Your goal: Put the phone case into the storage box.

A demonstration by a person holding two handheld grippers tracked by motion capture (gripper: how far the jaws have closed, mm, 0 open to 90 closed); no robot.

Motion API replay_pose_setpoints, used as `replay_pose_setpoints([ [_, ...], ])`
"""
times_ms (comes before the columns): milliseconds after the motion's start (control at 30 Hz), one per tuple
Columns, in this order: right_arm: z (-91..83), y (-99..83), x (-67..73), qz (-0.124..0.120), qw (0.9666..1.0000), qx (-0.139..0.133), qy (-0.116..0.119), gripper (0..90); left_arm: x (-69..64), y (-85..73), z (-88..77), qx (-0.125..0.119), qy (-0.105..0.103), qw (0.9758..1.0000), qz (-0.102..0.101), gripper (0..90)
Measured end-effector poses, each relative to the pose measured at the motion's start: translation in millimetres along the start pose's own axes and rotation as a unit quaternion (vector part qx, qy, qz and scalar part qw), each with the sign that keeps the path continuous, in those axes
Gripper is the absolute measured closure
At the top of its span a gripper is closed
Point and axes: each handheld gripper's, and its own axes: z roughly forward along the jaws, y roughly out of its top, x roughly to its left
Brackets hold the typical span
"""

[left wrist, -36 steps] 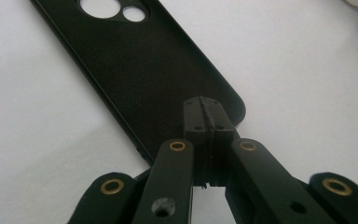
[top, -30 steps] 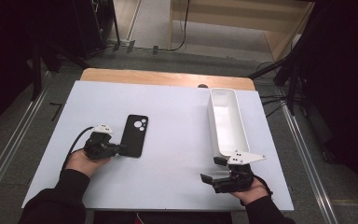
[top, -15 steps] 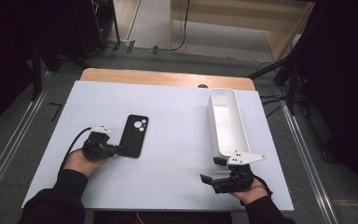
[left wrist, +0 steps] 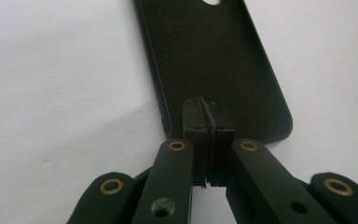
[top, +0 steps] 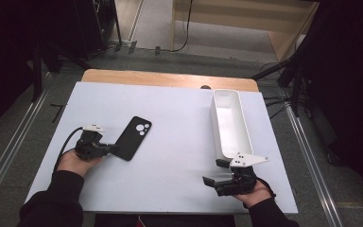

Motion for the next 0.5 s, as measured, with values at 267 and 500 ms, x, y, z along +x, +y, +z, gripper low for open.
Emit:
replay_pose_setpoints([
  [267,0.0,0.0,0.1,0.0,1.0,0.001,0.0,13.8,8.8,-0.9,-4.6,-0.007,0.019,0.9998,-0.004,87.6],
  [500,0.6,0.1,-0.1,-0.003,1.0,0.0,-0.001,13.8,24.1,-0.6,-7.9,-0.024,0.04,0.9986,-0.023,87.6],
])
